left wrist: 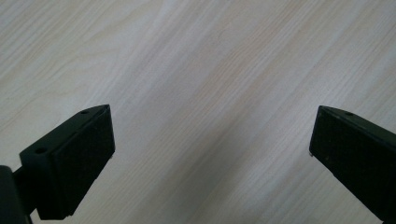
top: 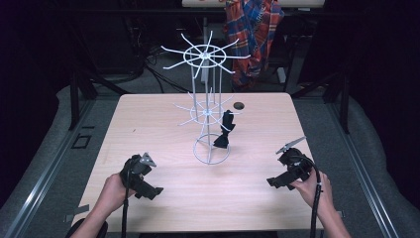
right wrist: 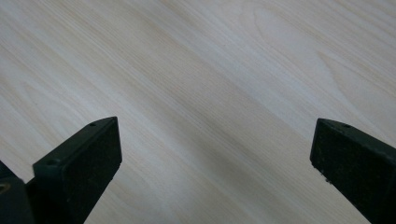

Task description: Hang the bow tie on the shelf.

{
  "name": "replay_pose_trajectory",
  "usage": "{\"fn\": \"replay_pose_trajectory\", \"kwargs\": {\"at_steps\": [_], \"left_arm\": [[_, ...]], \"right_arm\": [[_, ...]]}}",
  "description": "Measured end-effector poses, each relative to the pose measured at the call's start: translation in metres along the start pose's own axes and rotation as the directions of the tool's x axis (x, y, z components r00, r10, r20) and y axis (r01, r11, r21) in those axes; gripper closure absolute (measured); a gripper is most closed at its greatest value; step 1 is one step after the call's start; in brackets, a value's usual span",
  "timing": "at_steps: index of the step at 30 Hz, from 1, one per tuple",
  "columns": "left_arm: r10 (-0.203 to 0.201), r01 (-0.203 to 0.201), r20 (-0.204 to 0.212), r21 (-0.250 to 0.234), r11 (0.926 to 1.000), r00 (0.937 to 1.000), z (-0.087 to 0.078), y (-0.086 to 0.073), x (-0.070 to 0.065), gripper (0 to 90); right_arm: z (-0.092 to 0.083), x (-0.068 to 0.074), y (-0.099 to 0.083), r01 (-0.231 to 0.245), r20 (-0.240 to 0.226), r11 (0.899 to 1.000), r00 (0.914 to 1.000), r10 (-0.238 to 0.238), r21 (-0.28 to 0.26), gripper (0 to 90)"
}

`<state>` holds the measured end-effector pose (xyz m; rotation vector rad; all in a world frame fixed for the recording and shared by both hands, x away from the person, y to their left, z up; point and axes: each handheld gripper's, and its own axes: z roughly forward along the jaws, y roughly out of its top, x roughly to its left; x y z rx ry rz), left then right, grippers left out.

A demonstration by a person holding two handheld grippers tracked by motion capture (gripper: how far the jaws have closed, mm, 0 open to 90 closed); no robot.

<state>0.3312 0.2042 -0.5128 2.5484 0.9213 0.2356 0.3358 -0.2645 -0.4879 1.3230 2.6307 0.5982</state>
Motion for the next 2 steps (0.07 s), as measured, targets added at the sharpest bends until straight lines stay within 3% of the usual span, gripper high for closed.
{"fn": "replay_pose_trajectory", "kwargs": {"at_steps": [2], "left_arm": [[0.000, 0.000, -0.004, -0.001, 1.0000, 1.0000, -0.0001, 0.0000, 0.0001, 0.2]], "right_arm": [[0.0026, 0.0003, 0.0000, 0.005, 0.002, 1.000, 1.0000, -0.006, 0.010, 1.4]]}}
